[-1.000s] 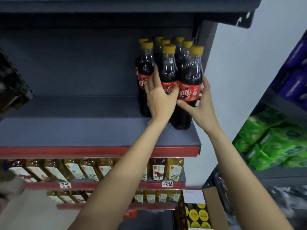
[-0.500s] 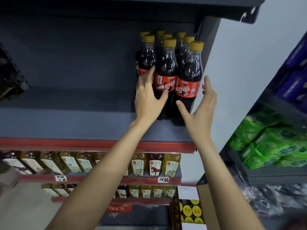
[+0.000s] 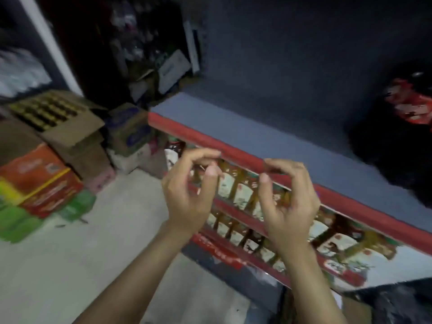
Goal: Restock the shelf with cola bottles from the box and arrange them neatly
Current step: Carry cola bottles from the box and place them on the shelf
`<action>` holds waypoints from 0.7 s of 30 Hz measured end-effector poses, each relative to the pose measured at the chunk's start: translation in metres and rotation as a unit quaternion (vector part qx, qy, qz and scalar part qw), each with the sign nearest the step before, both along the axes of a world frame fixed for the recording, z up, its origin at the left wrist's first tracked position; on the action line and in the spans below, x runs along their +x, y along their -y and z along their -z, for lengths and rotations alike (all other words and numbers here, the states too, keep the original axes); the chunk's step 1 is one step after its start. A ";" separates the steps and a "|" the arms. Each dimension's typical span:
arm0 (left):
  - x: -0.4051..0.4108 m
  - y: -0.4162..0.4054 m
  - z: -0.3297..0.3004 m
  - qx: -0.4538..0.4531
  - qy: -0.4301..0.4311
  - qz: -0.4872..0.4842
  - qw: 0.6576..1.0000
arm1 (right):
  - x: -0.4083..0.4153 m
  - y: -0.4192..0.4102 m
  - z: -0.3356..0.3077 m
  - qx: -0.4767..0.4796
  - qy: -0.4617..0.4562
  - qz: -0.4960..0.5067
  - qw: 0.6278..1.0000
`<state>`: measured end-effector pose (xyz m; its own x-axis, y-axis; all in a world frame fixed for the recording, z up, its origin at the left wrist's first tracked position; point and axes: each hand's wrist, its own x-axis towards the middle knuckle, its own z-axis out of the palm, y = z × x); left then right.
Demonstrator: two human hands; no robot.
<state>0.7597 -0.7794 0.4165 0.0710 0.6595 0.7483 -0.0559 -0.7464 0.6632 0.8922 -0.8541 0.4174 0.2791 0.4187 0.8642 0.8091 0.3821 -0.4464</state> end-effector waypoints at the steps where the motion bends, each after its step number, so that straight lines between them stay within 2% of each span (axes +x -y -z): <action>1: -0.031 -0.010 0.014 -0.014 -0.033 -0.024 0.999 | -0.023 -0.013 0.011 -0.024 0.003 -0.027 0.999; 4: -0.122 -0.036 0.060 -0.105 -0.150 -0.063 0.981 | -0.094 -0.054 0.052 -0.114 0.029 -0.090 0.989; 7: -0.208 -0.060 0.105 -0.200 -0.277 -0.098 0.935 | -0.159 -0.095 0.096 -0.232 0.051 -0.137 0.962; 9: -0.259 -0.076 0.129 -0.275 -0.315 -0.111 0.902 | -0.200 -0.123 0.122 -0.299 0.060 -0.166 0.938; 12: -0.326 -0.095 0.158 -0.380 -0.277 -0.119 0.874 | -0.255 -0.163 0.152 -0.396 0.077 -0.210 0.891; 16: -0.395 -0.125 0.197 -0.471 -0.211 -0.171 0.839 | -0.314 -0.223 0.195 -0.501 0.077 -0.242 0.827; 21: -0.466 -0.204 0.234 -0.527 -0.222 -0.219 0.790 | -0.377 -0.322 0.232 -0.574 0.117 -0.262 0.767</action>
